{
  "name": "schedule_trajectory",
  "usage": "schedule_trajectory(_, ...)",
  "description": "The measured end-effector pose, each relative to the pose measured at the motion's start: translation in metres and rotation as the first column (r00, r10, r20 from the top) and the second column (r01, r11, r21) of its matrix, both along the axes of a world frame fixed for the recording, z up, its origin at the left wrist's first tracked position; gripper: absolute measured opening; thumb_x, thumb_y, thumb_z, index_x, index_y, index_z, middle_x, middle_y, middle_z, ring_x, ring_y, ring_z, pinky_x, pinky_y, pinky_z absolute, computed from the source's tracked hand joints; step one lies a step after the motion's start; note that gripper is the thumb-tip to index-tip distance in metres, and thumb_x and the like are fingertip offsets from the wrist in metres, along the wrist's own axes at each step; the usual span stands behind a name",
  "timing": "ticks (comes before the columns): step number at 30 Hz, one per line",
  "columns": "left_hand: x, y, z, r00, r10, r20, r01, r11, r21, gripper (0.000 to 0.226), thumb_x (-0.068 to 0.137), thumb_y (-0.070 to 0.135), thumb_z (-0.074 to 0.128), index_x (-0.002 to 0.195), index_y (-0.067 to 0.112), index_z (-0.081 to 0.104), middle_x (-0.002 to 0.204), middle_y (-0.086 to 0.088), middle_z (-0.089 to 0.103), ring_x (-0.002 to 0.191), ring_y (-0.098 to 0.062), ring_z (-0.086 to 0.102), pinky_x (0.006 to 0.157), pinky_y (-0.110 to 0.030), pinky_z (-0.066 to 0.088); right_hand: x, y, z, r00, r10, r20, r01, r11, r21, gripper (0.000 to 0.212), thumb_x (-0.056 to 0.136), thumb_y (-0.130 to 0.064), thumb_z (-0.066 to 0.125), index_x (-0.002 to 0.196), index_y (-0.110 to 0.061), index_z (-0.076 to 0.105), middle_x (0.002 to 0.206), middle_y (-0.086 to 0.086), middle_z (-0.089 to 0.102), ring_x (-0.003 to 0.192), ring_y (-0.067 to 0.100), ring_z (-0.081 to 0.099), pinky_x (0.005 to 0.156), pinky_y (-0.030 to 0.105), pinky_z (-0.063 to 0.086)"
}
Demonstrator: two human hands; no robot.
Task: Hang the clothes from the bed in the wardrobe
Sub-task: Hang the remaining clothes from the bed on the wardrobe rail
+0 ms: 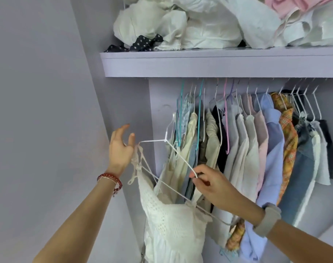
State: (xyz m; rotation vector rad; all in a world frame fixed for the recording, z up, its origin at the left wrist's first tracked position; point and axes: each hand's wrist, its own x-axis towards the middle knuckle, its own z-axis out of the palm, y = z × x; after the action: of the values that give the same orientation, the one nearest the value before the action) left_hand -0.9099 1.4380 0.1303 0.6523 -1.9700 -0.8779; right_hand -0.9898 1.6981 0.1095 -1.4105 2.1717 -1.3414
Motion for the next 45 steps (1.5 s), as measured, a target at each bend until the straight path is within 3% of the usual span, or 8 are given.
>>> schedule_trajectory(7,-0.017,-0.008,-0.011,1.000,-0.023,0.013,0.022,0.999,0.039,0.038,0.094,0.023,0.050,0.130,0.013,0.048,0.132,-0.010,0.045,0.122,-0.022,0.045,0.099,-0.028,0.033,0.013,-0.066,-0.006,0.985,-0.171,-0.019,0.171,0.985,-0.006,0.014,0.090,-0.009,0.045,0.087,-0.022,0.050,0.046,-0.009,0.039,0.040,0.005,0.038,0.046,0.016,0.028)
schedule_trajectory(14,-0.017,-0.014,0.018,0.992,-0.014,-0.126,0.003,0.996,-0.086,0.035,0.094,0.018,0.047,0.128,0.010,0.049,0.129,-0.011,0.049,0.120,-0.023,0.046,0.099,-0.027,0.033,0.001,-0.143,0.001,0.933,-0.352,0.075,0.360,0.923,-0.140,0.018,0.088,-0.005,0.043,0.099,-0.010,0.057,0.053,-0.011,0.042,0.044,0.003,0.039,0.048,0.017,0.031)
schedule_trajectory(20,-0.027,-0.012,0.084,0.963,-0.014,-0.269,-0.083,0.935,-0.345,0.041,0.091,0.008,0.046,0.132,0.007,0.044,0.137,-0.015,0.040,0.129,-0.028,0.035,0.104,-0.020,0.020,-0.015,-0.208,0.034,0.887,-0.436,0.152,0.461,0.854,-0.242,0.020,0.088,-0.002,0.040,0.100,-0.005,0.057,0.073,0.007,0.055,0.074,0.030,0.056,0.073,0.038,0.046)
schedule_trajectory(24,-0.044,-0.022,0.113,0.971,0.055,-0.233,-0.174,0.831,-0.528,0.049,0.090,0.009,0.046,0.139,0.012,0.039,0.149,-0.015,0.027,0.138,-0.032,0.022,0.109,-0.040,0.020,-0.041,-0.233,0.038,0.831,-0.524,0.185,0.556,0.786,-0.271,0.022,0.088,-0.001,0.039,0.102,-0.004,0.056,0.081,0.020,0.062,0.083,0.034,0.058,0.076,0.041,0.047)
schedule_trajectory(29,-0.071,-0.054,0.107,0.986,0.167,-0.027,-0.142,0.730,-0.668,0.058,0.094,0.018,0.041,0.146,0.015,0.019,0.155,-0.015,0.006,0.142,-0.034,0.001,0.114,-0.049,0.002,-0.080,-0.256,0.026,0.777,-0.607,0.168,0.629,0.736,-0.252,0.021,0.086,0.000,0.036,0.095,-0.001,0.055,0.076,0.017,0.057,0.079,0.036,0.058,0.071,0.041,0.044)
schedule_trajectory(34,-0.090,-0.069,0.095,0.968,0.212,-0.132,-0.241,0.654,-0.717,0.060,0.093,0.034,0.036,0.145,0.018,0.012,0.151,-0.012,0.004,0.139,-0.025,-0.001,0.111,-0.050,0.002,-0.105,-0.278,0.016,0.769,-0.632,0.094,0.634,0.737,-0.234,0.024,0.090,-0.008,0.036,0.106,-0.007,0.054,0.089,0.021,0.064,0.083,0.039,0.058,0.062,0.033,0.038)
schedule_trajectory(38,-0.098,-0.075,0.091,0.956,0.221,-0.192,-0.290,0.630,-0.720,0.062,0.092,0.037,0.038,0.146,0.018,0.013,0.152,-0.020,0.015,0.138,-0.023,0.000,0.110,-0.050,0.003,-0.131,-0.288,0.025,0.727,-0.670,0.150,0.686,0.694,-0.218,0.024,0.090,-0.005,0.037,0.106,-0.001,0.054,0.093,0.026,0.063,0.088,0.041,0.058,0.070,0.038,0.044)
schedule_trajectory(45,-0.102,-0.076,0.091,0.951,0.220,-0.216,-0.308,0.630,-0.713,0.063,0.091,0.035,0.042,0.145,0.019,0.014,0.151,-0.022,0.016,0.139,-0.026,0.003,0.110,-0.051,0.003,-0.134,-0.281,0.008,0.700,-0.662,0.269,0.713,0.674,-0.196,0.023,0.089,-0.005,0.037,0.104,-0.002,0.054,0.081,0.021,0.058,0.080,0.037,0.056,0.066,0.034,0.040)
